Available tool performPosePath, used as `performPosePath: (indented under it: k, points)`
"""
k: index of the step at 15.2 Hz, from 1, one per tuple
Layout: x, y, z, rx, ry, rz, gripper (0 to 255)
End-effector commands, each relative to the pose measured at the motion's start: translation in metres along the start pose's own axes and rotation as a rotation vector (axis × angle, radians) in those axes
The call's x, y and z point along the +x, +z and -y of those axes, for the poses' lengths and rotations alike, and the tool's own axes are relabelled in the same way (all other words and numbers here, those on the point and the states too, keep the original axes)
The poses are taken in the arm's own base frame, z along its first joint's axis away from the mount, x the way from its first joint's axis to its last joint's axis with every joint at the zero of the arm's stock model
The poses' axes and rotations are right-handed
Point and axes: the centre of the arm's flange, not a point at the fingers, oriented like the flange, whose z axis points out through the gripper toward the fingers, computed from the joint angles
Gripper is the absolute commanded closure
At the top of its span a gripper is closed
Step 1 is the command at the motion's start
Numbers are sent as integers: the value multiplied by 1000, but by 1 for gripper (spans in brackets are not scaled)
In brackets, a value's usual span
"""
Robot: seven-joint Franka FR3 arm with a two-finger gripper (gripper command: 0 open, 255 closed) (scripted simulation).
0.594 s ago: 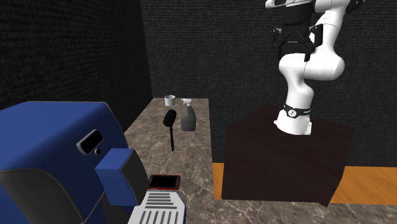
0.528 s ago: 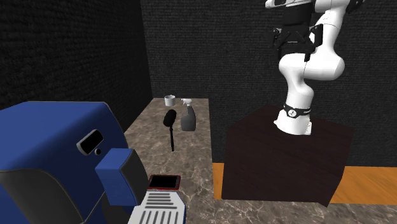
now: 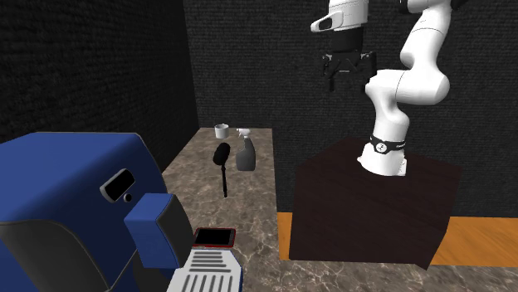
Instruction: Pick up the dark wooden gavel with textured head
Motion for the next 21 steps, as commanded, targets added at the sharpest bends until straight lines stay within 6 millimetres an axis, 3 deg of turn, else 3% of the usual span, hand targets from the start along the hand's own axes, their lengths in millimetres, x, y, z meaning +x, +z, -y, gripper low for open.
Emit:
performPosePath:
  k: [1, 21]
  points:
    - [12, 9, -23, 3, -15, -6, 0]
    - [145, 100, -234, 44, -148, -60, 0]
